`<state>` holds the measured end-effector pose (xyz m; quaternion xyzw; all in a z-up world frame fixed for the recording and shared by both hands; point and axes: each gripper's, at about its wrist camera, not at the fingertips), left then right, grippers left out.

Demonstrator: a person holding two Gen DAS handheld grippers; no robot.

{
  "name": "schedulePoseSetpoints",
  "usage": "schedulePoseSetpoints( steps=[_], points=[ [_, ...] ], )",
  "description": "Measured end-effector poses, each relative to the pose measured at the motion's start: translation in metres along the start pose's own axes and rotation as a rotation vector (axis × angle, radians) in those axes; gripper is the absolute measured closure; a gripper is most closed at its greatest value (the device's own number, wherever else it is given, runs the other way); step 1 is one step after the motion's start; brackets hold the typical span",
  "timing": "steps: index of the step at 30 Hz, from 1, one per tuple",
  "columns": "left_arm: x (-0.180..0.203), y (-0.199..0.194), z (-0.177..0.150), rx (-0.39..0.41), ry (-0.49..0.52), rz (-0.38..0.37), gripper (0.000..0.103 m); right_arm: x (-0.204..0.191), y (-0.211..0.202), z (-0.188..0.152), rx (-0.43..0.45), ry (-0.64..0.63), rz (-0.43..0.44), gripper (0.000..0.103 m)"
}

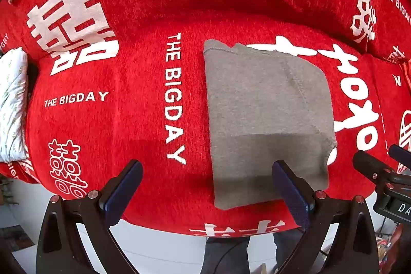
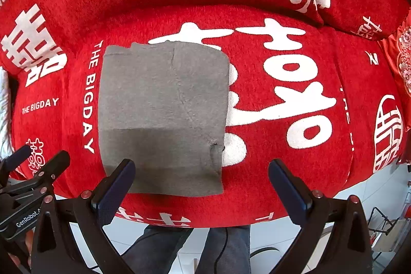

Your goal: Fold small clothes

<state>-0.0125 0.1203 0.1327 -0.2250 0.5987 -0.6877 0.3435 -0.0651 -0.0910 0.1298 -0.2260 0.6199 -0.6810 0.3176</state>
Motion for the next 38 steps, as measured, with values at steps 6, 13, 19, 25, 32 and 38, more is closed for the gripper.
schedulePoseSetpoints(
  steps=[6, 13, 19, 25, 32, 38],
  points=[
    [0.003, 0.003, 0.001, 0.008, 0.011, -0.002, 0.002, -0.002, 0.007, 0.000, -0.004, -0.009, -0.002, 0.000],
    [0.005, 0.014, 0.003, 0.011, 0.018, -0.001, 0.002, -0.003, 0.019, 0.002, -0.008, -0.017, -0.013, 0.000],
    [0.005, 0.027, 0.003, 0.003, 0.018, 0.007, 0.002, -0.003, 0.033, 0.006, -0.017, -0.015, -0.019, 0.000],
    [0.002, 0.039, 0.008, 0.000, 0.001, -0.003, 0.002, -0.006, 0.044, 0.011, -0.022, -0.024, -0.024, 0.000],
    [0.001, 0.060, 0.015, -0.012, 0.004, -0.014, 0.002, -0.010, 0.059, 0.015, -0.024, -0.026, -0.033, 0.000],
    [-0.001, 0.068, 0.017, 0.015, 0.025, -0.013, 0.002, -0.008, 0.067, 0.016, -0.032, 0.007, -0.038, 0.000]
  ],
)
Point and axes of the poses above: each gripper's, at about its wrist camera, not at the fingertips, and y roughly the way its jaws point, x to its right, z to its top, and after that the axes turned 10 degrees about y, right-handed
